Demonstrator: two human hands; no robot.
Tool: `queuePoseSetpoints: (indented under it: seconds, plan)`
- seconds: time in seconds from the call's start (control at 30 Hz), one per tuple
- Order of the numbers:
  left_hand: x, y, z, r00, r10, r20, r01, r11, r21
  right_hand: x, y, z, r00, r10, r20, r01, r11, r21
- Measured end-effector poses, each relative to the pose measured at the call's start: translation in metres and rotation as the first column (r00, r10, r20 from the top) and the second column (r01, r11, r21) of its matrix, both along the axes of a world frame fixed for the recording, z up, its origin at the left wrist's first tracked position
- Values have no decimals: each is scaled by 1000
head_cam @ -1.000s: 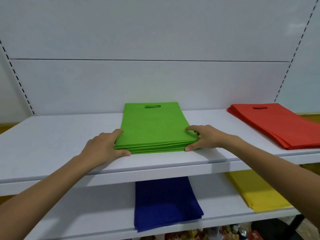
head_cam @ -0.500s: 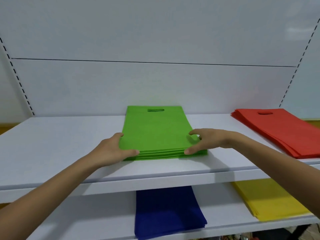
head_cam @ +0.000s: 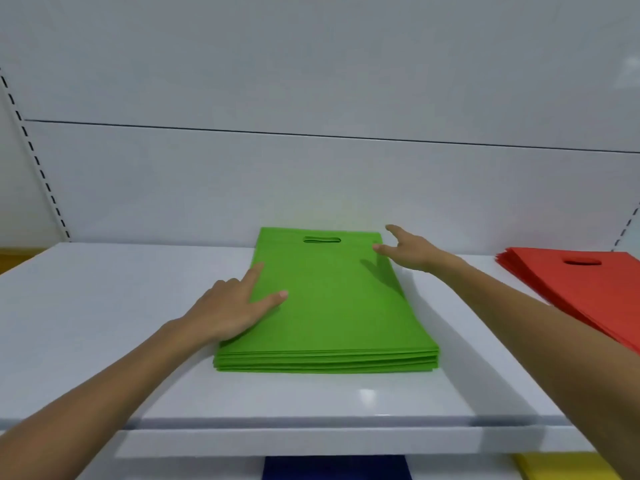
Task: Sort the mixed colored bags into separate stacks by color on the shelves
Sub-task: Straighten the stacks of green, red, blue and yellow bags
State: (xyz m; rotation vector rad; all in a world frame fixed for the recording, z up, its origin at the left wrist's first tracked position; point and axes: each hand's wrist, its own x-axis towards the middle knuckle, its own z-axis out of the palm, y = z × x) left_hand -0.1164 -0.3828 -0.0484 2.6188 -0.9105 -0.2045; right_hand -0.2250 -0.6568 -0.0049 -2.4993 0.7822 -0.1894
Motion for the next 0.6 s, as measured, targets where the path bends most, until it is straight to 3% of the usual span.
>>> queuePoseSetpoints:
  seconds: [0.13, 0.27, 0.47, 0.6]
  plan:
    - [22, -8, -1, 982, 59, -179, -99, 970, -221, 23, -12, -21, 1000, -15, 20, 14, 999, 43]
    - [19, -17, -4, 993, 19, -116, -36, 988, -149, 39, -16, -27, 999, -27, 31, 25, 997, 72]
    - [22, -19, -8, 987, -49, -153, 18, 981, -195, 48, -13, -33, 999, -19, 50, 17, 999, 39]
    - [23, -13, -7, 986, 37, -162, -70, 976, -204, 34, -13, -27, 997, -26, 69, 18, 993, 115]
